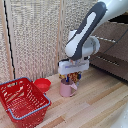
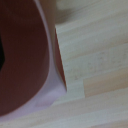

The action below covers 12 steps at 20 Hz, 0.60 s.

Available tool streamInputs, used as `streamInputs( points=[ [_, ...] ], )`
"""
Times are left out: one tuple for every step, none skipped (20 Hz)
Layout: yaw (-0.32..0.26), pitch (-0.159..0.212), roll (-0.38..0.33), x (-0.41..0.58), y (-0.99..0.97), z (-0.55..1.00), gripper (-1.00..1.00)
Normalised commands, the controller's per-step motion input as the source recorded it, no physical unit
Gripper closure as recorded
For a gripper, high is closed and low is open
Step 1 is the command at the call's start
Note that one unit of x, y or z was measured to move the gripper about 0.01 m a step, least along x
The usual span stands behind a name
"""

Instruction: Compassionately, move the pinch receptors towards pink recepticle. Embrace the recepticle delicately and rise accordingly. Progress forward guided by applied tension and move towards the highest section of the storage unit. Place the recepticle delicately and shut the storage unit.

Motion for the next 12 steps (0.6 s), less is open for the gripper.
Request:
streamInputs(
  points=[
    [0.114,-0.020,0.000,0.000,-0.06,-0.37,-1.00],
    [0.105,0.000,0.000,0.000,-0.06,-0.37,-1.00],
    [0.097,0.000,0.000,0.000,-0.07,-0.37,-1.00],
    [0.094,0.000,0.000,0.000,-0.06,-0.34,-1.00],
    [0.095,0.000,0.000,0.000,-0.06,-0.31,-1.00],
    [0.103,0.000,0.000,0.000,-0.09,-0.28,-1.00],
    [0.101,0.000,0.000,0.000,-0.06,-0.25,1.00],
    [0.092,0.000,0.000,0.000,-0.05,-0.22,1.00],
    [0.063,0.000,0.000,0.003,0.00,-0.20,1.00],
    [0.043,0.000,0.000,0.014,0.00,-0.18,1.00],
    [0.037,0.000,0.000,0.000,0.00,-0.16,1.00],
    [0.035,0.015,0.000,0.000,0.00,-0.13,1.00]
  ],
)
